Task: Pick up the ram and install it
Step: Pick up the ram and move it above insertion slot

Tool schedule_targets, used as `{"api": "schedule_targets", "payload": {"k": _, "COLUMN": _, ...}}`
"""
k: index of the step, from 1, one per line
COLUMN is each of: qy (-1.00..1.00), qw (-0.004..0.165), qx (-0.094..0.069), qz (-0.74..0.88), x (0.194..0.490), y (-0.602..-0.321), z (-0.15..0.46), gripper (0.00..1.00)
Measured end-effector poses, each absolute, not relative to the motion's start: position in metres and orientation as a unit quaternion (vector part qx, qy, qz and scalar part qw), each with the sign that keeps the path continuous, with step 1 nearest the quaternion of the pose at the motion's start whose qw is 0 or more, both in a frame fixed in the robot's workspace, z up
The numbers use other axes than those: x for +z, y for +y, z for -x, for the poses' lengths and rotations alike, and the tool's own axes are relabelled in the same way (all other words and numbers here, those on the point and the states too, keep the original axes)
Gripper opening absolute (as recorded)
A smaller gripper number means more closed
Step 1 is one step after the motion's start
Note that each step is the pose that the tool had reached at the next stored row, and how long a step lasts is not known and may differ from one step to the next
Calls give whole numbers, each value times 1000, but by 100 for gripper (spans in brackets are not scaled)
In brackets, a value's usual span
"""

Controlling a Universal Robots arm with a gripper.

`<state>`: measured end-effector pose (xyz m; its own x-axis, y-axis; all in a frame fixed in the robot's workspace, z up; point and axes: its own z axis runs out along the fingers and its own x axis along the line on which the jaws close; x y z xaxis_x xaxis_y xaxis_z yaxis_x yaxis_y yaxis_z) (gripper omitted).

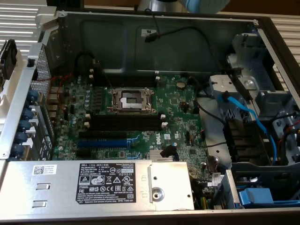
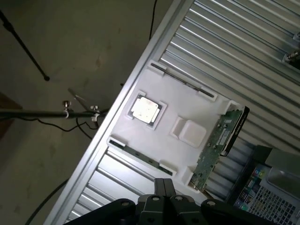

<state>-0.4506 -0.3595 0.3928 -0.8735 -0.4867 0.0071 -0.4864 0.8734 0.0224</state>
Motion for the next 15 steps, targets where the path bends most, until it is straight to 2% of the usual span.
{"api": "schedule_targets", "payload": {"k": 15, "qy": -953, "qw": 6, "qx": -10, "qz": -303, "x": 393, "y": -360, "z": 451, "gripper": 10}}
